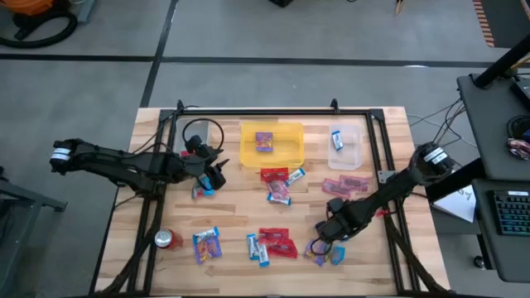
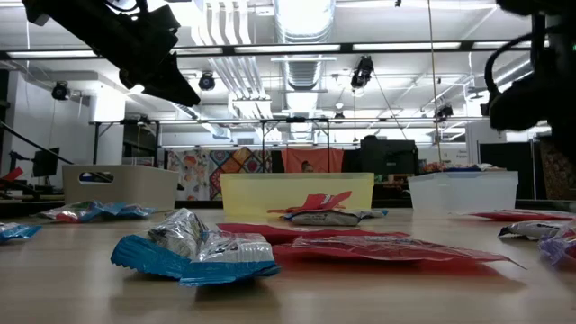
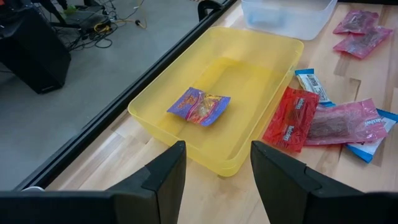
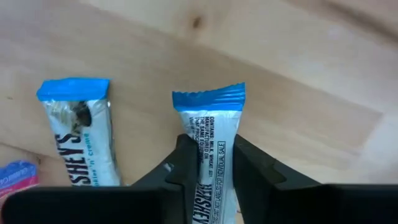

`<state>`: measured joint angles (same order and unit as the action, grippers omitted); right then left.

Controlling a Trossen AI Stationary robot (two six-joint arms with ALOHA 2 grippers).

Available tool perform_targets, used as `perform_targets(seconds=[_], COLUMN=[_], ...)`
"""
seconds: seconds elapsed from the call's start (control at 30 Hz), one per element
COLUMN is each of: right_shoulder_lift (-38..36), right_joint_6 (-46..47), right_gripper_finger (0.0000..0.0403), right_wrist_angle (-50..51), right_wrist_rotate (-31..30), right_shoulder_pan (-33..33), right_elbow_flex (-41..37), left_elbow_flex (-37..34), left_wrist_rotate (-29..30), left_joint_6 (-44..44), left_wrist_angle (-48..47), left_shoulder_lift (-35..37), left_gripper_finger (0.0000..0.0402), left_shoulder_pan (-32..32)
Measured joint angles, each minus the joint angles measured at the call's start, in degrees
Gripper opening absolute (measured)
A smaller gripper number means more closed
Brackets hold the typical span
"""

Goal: Sort candy
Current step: Put the white chocolate into the transparent bin

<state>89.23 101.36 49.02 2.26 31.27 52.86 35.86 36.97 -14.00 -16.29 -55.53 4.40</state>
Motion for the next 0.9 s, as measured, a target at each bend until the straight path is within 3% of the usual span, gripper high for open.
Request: perform_targets(seconds=[0.13, 0.43, 0.63, 0.9], right_shoulder_lift=[-5.6, -20.2, -25.3, -26.9], right_joint_6=[-0.7, -12.7, -30.4, -52.2], right_gripper_finger=[0.0058, 0.0052, 0.0052, 0.0052], right_wrist_angle=[2.2, 1.2, -0.8, -1.1], right_wrist_rotate=[-2.0, -19.1, -21.9, -21.4], right_shoulder_pan=[-0.4, -7.7, -20.9, -45.5], right_elbow_flex=[0.0, 0.1, 0.1, 0.1], left_elbow_flex=[0.0, 0.0, 0.0, 0.0], left_wrist_rotate=[0.0, 0.0, 0.0, 0.0], left_joint_6=[0.0, 0.0, 0.0, 0.0], left_wrist_angle=[0.0, 1.1, 1.4, 2.4], left_shoulder_lift=[0.0, -1.4, -3.6, -3.9], left_gripper_finger=[0.0164, 0.0164, 0.0164, 0.0164], left_shoulder_pan=[0.0, 0.0, 0.0, 0.0])
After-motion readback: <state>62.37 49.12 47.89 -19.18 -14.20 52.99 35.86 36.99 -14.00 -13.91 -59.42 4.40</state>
